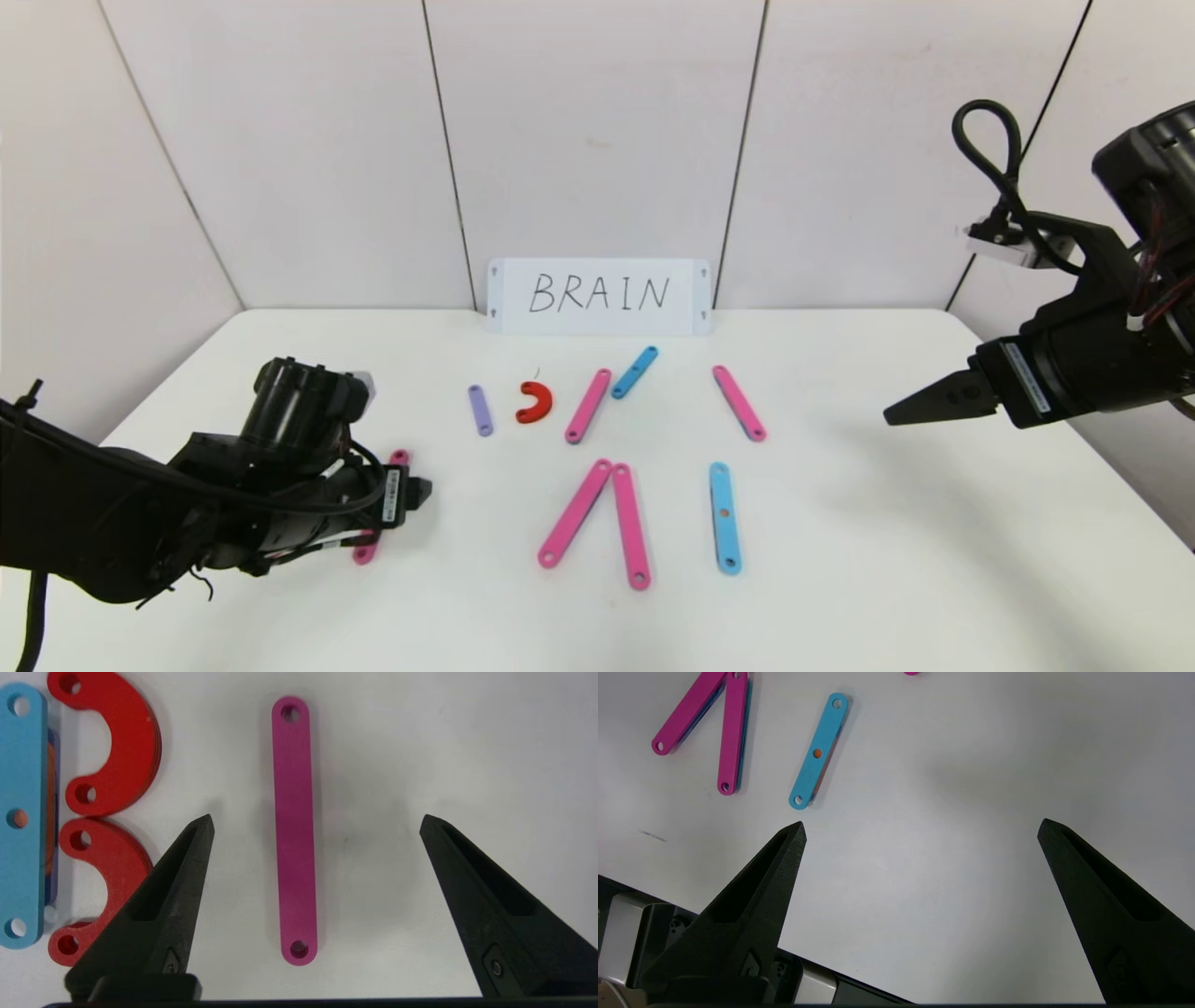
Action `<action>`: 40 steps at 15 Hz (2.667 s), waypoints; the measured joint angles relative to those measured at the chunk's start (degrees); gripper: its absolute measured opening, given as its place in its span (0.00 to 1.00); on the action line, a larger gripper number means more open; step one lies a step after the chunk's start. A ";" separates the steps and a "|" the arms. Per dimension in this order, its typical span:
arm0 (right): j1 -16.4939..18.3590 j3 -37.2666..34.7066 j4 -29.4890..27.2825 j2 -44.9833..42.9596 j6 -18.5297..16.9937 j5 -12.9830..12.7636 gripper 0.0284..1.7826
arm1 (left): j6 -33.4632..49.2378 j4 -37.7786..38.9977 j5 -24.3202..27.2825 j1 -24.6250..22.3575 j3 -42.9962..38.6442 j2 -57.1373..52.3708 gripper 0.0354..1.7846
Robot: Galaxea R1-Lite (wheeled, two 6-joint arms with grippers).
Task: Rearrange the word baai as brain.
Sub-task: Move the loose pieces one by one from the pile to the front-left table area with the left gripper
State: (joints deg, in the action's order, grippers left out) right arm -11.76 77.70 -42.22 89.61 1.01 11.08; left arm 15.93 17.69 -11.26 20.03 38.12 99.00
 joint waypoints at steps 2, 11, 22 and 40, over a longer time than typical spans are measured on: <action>0.00 0.00 0.00 0.00 0.02 0.00 0.98 | -0.91 -0.30 0.02 0.12 3.69 -0.07 0.96; 0.83 0.07 0.35 0.41 0.09 0.00 0.98 | -2.05 -1.54 0.02 2.76 19.37 8.97 0.97; 0.88 0.07 0.44 1.48 0.11 -0.01 0.98 | -2.57 -4.41 0.09 4.78 29.40 15.47 0.97; 0.90 0.05 0.62 2.01 0.09 -0.01 0.98 | -2.68 -4.38 -0.44 8.98 35.61 23.95 0.97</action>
State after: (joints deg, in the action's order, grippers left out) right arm -10.86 77.75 -41.59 91.62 1.10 11.07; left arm 13.25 13.31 -11.70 29.01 73.73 122.95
